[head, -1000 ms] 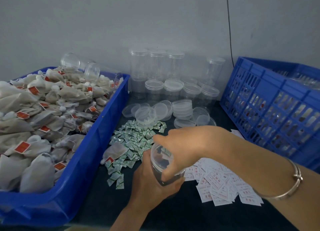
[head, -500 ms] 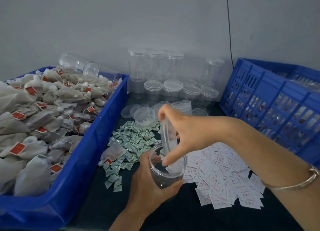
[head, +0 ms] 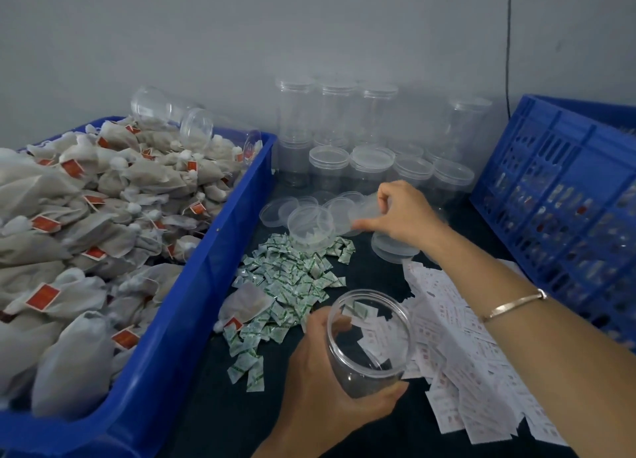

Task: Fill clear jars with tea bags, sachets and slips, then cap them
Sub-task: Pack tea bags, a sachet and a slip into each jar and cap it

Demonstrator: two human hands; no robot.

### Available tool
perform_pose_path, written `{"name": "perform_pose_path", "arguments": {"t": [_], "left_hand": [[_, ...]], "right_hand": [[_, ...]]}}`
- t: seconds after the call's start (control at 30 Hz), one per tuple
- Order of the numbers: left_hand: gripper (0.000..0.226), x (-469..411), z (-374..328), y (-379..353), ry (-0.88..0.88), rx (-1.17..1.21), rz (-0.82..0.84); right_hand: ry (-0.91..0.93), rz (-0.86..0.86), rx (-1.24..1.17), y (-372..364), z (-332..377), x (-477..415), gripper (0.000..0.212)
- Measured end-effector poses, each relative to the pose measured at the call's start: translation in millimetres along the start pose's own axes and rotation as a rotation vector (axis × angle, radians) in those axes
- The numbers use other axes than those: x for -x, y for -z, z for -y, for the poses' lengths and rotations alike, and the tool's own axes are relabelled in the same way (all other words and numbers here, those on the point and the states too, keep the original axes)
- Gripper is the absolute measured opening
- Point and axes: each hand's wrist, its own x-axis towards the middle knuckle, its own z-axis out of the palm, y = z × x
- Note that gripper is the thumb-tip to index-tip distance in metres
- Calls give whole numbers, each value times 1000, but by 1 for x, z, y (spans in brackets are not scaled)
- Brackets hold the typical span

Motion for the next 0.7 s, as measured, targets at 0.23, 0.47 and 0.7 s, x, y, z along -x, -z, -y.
{"name": "perform_pose_path", "arguments": {"t": [0.23,0.47,0.7], "left_hand": [[84,-1,-1,1,7,1,38],[88,-1,1,-3,68,5,38],[88,-2,2,-4,64,14,48]], "right_hand": [[-167,-220,-19,-13,-36,-47,43],[-288,-4,239,-25,-60,-61,68],[-16,-253,-138,-3,-45,0,72]]}}
